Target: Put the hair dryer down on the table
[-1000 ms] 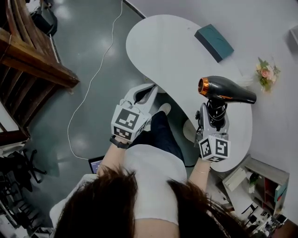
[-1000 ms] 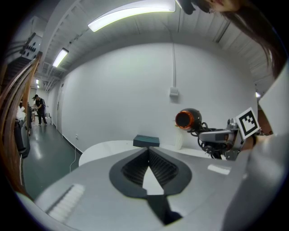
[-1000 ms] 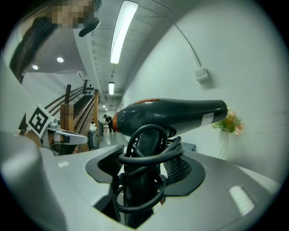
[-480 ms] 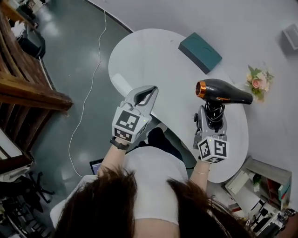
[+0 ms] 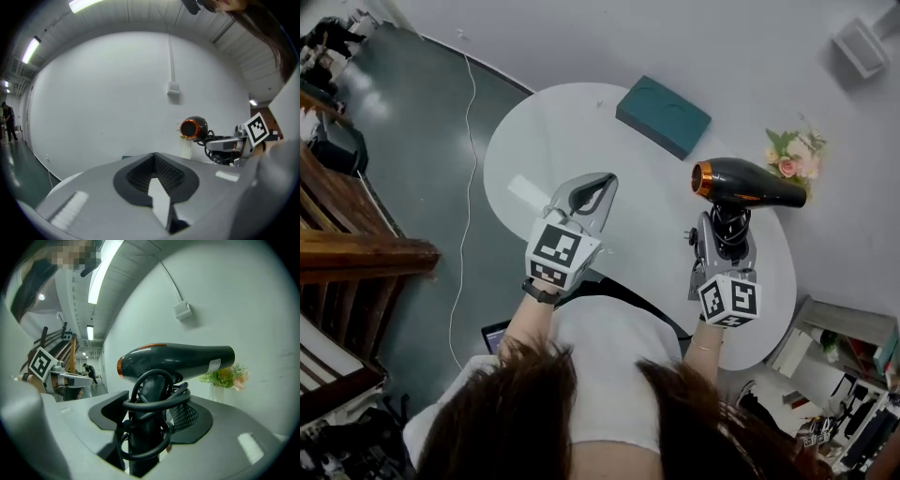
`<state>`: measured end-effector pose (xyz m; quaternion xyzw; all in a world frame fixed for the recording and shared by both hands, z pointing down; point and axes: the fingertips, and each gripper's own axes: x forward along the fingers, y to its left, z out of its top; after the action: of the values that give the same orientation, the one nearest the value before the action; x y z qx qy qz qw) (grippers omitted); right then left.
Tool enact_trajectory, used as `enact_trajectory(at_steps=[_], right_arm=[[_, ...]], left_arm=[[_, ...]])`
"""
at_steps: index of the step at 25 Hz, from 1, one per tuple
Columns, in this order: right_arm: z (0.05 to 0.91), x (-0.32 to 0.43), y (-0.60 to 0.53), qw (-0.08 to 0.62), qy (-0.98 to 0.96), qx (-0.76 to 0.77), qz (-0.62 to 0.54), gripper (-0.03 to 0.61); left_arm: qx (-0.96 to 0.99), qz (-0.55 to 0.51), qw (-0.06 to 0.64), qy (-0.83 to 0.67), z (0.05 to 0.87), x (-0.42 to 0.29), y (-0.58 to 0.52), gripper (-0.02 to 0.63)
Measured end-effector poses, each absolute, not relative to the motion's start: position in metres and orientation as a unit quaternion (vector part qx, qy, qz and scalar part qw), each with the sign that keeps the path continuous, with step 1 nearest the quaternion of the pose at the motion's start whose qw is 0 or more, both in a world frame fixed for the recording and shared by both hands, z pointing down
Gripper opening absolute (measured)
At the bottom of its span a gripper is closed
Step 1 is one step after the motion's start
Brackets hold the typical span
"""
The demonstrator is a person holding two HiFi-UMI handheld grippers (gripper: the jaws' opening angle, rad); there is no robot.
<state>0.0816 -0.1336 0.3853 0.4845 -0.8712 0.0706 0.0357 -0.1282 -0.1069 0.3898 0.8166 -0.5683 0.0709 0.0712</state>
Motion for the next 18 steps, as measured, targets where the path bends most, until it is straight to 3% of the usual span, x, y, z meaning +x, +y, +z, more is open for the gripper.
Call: enact_trajectory(at_steps=[18], right_arm=[[0.378, 0.158, -0.147, 0.023, -0.785, 0.613, 0.083, 0.276]], left_arm=[[0.904, 0.086, 0.056, -0.414, 0.382, -0.033, -0.196, 0.058]])
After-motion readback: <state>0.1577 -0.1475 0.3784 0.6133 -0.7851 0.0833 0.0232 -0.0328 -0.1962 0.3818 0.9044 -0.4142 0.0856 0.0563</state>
